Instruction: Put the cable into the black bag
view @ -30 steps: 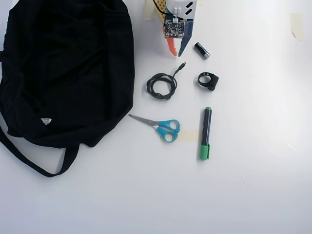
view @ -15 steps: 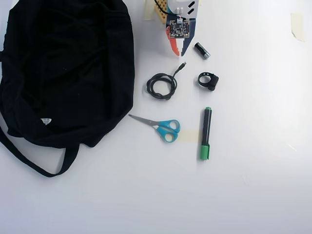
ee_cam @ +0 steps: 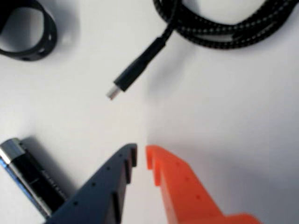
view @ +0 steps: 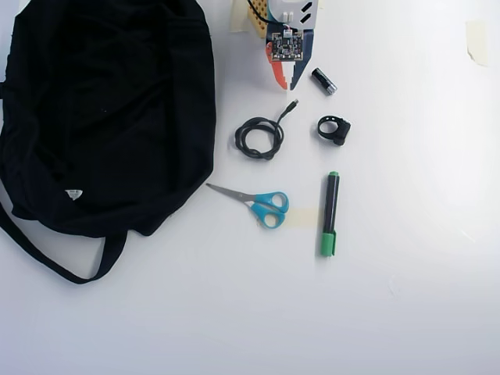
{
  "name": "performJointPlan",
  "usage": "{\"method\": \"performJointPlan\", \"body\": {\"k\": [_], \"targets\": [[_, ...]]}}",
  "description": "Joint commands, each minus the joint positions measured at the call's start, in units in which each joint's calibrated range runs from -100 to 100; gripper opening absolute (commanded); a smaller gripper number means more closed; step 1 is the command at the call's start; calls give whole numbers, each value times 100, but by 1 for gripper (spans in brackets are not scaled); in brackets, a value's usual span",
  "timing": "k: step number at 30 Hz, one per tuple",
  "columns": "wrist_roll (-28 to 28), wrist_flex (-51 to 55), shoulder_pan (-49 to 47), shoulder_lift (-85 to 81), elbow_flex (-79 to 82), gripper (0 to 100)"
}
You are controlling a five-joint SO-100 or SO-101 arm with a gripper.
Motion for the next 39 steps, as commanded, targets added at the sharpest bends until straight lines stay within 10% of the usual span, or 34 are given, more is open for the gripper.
{"method": "performJointPlan", "body": {"k": [1, 39], "targets": [[8, 103, -16, -91, 148, 2], [-39, -353, -90, -83, 139, 2]]}}
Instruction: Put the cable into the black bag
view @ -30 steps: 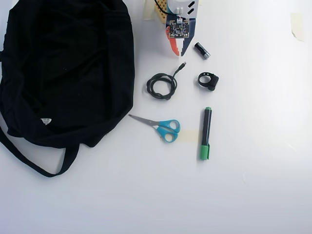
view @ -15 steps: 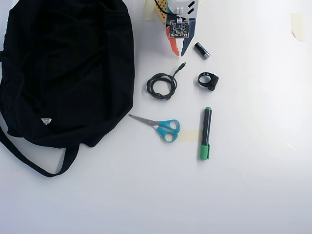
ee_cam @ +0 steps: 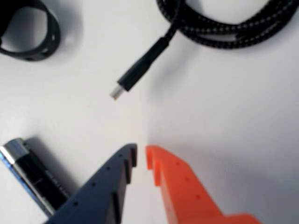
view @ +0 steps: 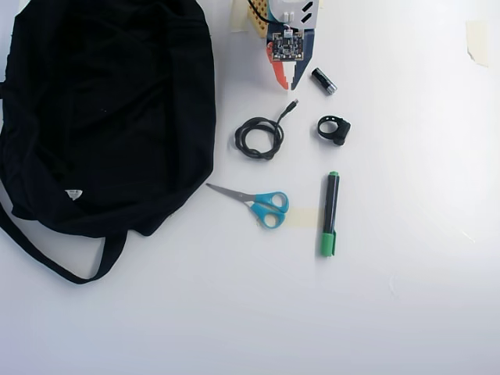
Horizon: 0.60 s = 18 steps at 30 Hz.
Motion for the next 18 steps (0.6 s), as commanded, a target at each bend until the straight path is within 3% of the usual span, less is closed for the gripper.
{"method": "performJointPlan", "body": {"k": [1, 10, 18], "targets": [[5, -294, -24, -83, 122, 2], [31, -1594, -24, 33, -210, 2], [10, -3274, 36, 1544, -1252, 2]]}}
